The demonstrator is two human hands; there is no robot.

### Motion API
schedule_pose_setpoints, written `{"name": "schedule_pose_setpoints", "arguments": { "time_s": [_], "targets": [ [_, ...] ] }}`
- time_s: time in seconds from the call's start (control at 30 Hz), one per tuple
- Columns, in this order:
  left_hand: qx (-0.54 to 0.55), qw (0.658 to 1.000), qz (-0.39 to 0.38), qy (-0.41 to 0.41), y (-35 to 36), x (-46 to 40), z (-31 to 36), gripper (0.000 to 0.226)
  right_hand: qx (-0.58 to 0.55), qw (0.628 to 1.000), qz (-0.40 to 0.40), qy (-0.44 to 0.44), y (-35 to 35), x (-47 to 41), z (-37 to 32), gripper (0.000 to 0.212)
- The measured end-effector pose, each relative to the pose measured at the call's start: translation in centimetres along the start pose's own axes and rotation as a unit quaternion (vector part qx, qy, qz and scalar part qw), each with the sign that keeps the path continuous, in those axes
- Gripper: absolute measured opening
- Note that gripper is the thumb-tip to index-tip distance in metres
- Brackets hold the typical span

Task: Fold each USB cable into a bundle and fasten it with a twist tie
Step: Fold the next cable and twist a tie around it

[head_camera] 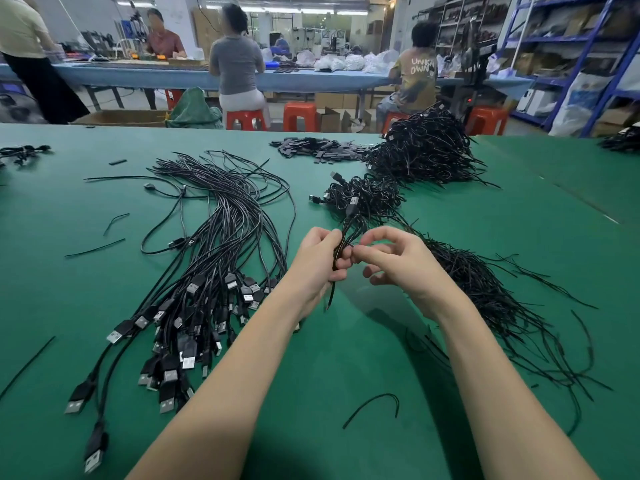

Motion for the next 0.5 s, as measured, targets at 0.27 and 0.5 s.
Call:
{"name": "schedule_pose_setpoints", "arguments": {
  "time_s": [0.27, 0.5],
  "targets": [
    [-0.015, 0.999, -0.028, 0.000, 0.5, 0.4, -0.3, 0.012, 0.128, 0.992, -0.011, -0.008, -0.9, 0.2, -0.3, 0.004],
    [0.034, 0.999, -0.041, -0.010, 0.8, 0.6, -0.2, 0.018, -0.052, 0.995, -0.022, 0.079, -1.1, 0.4, 1.8, 0.006]
  ]
}}
Point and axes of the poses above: each hand's wrist, its own x-axis away from the middle knuckle, its own y-axis out of the palm, z = x × y, the point moved 10 cm from there along -x, towards the middle knuckle, and after that the axes turned 11 degrees about -x, right-handed, at the moved point
